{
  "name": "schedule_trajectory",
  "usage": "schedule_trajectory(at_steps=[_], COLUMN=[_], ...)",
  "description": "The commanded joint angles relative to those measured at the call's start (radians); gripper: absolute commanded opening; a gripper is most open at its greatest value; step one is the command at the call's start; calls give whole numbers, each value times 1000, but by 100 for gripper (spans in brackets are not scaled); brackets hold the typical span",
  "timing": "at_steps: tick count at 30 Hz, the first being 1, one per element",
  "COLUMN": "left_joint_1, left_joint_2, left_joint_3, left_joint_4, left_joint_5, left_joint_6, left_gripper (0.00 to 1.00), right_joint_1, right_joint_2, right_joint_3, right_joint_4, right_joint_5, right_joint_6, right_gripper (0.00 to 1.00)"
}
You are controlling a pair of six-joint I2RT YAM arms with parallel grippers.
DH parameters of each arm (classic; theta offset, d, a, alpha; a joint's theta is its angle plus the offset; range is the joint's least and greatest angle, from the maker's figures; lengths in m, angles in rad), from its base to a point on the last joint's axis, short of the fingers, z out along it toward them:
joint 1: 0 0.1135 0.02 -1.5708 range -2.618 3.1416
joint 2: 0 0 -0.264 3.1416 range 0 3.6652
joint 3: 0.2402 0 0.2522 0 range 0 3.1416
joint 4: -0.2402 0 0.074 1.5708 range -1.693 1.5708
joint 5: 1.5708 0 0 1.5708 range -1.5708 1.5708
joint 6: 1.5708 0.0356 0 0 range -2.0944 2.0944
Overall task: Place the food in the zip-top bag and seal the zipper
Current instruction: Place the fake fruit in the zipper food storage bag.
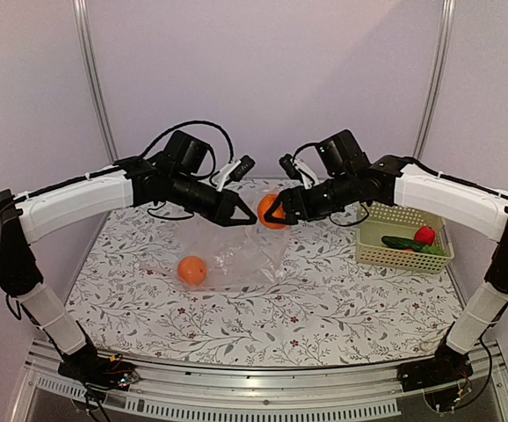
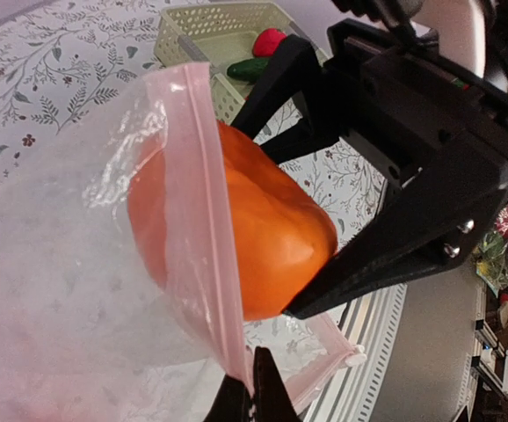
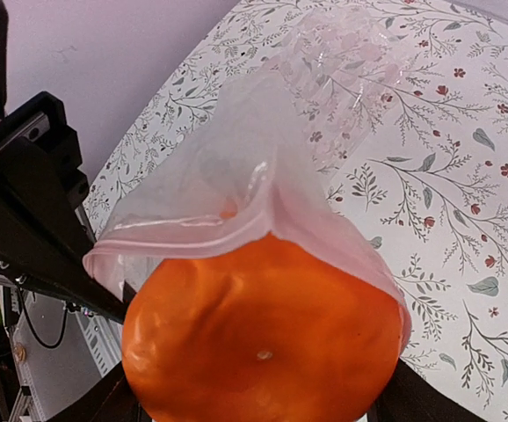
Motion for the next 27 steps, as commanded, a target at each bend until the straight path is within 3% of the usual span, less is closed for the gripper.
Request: schedule_trajectory(at_steps=[1,15,27], left_joint_1=[-16,-20,-22], left_joint_2=[-34,-16,-17], left_joint_3=[-15,-16,-16], left_joint_4=[22,31,31], left_joint_5=[30,58,62], left_joint_6=[14,5,5], left_gripper=[0,0,0], right_joint_1=[5,50,51], right_joint_2=[37,91,111], right_joint_3=[32,57,60], right_joint_4=[-29,38,90], right_joint_5=[85,148,158], right_joint_6=[17,52,71], right_gripper=[73,76,86])
